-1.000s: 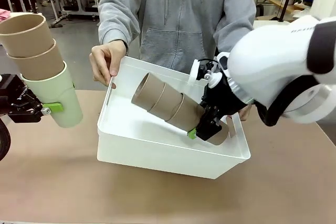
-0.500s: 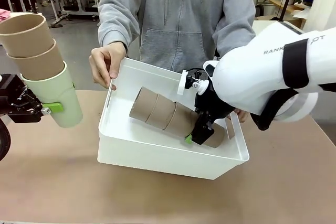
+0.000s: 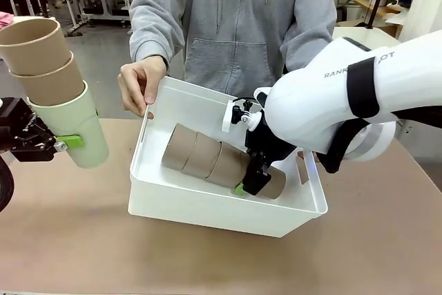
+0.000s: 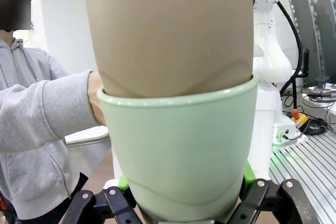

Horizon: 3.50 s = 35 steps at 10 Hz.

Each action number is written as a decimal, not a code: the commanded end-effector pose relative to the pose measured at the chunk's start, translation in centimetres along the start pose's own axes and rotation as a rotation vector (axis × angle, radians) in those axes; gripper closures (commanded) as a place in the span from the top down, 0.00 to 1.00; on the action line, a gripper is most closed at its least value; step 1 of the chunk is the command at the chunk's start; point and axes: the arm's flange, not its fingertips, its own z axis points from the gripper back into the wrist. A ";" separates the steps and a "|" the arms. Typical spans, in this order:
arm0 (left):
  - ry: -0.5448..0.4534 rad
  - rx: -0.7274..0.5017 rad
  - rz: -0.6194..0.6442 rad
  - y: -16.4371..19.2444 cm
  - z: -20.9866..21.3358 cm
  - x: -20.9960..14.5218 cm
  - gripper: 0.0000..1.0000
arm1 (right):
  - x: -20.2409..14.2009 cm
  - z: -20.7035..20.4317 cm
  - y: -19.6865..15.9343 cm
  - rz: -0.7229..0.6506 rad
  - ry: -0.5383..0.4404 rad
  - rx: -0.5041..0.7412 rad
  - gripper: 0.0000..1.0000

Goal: Stack the cups and store them in the basket.
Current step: Place the stack of Reusable plastic cups into the Pantry Basket.

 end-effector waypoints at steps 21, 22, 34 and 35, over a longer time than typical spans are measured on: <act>-0.010 0.003 -0.009 0.1 0.1 0.4 0.85 | -16.7 31.6 -2.5 -0.020 -0.533 0.060 1.00; -0.010 0.003 -0.009 0.1 0.1 0.4 0.85 | -16.7 31.6 -2.5 -0.020 -0.533 0.060 1.00; -0.010 0.003 -0.009 0.1 0.1 0.4 0.85 | -16.7 31.6 -2.5 -0.020 -0.533 0.060 1.00; -0.010 0.003 -0.009 0.1 0.1 0.4 0.85 | -16.7 31.6 -2.5 -0.020 -0.533 0.060 1.00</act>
